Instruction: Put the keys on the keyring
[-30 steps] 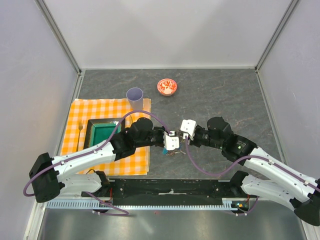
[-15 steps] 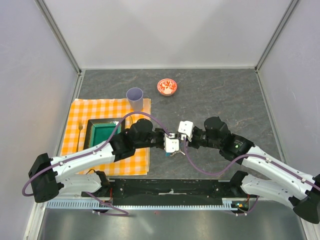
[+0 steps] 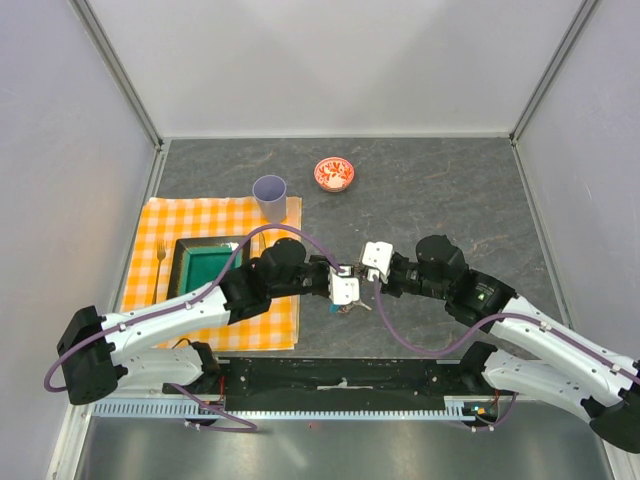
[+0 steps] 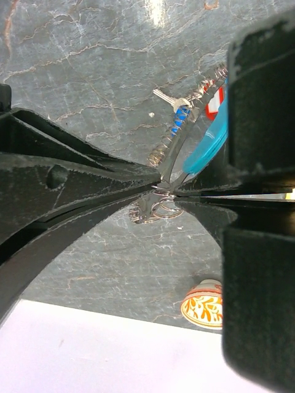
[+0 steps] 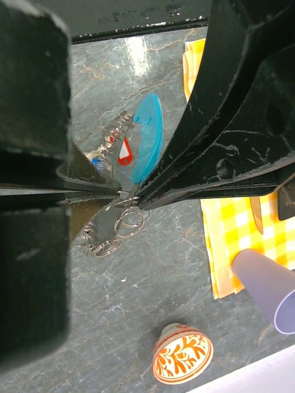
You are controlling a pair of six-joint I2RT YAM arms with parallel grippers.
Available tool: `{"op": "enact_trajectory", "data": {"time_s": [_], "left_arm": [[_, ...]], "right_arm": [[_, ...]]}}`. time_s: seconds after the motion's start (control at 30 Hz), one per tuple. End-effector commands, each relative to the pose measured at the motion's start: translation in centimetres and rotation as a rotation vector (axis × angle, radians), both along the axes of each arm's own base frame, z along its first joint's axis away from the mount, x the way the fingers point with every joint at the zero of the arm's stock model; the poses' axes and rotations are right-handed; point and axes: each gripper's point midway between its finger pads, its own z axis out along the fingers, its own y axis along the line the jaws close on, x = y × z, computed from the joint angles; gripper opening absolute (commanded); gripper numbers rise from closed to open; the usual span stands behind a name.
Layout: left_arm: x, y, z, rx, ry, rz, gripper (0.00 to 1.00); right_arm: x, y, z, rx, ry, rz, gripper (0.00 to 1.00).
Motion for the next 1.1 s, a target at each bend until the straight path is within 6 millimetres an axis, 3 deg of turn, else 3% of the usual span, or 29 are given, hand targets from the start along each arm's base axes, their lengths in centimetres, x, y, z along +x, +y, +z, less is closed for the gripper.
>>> {"op": "enact_trajectory", "data": {"time_s": [0.0, 0.57, 0.73, 1.07], "left_arm": [[0.6, -0.8, 3.6, -0.075, -0.108, -0.001, 0.02], [0.3, -1.3, 3.1, -0.116, -0.062, -0.001, 0.02], [0.6, -1.6, 1.9, -0.113, -0.018, 0.018, 0.02], [0.5, -1.4, 0.2, -0.143, 0.047, 0.045, 0.02]], "right_arm": [[0.5, 0.0, 1.8, 0.033, -0.06, -0.011, 0.0], [1.0, -1.5, 1.5, -0.004, -0.089, -0.073, 0.0], [0.6, -2.1, 1.8, -0.018, -0.078, -0.079, 0.0], [0.5, -2.3, 0.4, -0.051, -0.053, -0.075, 0.0]]}}
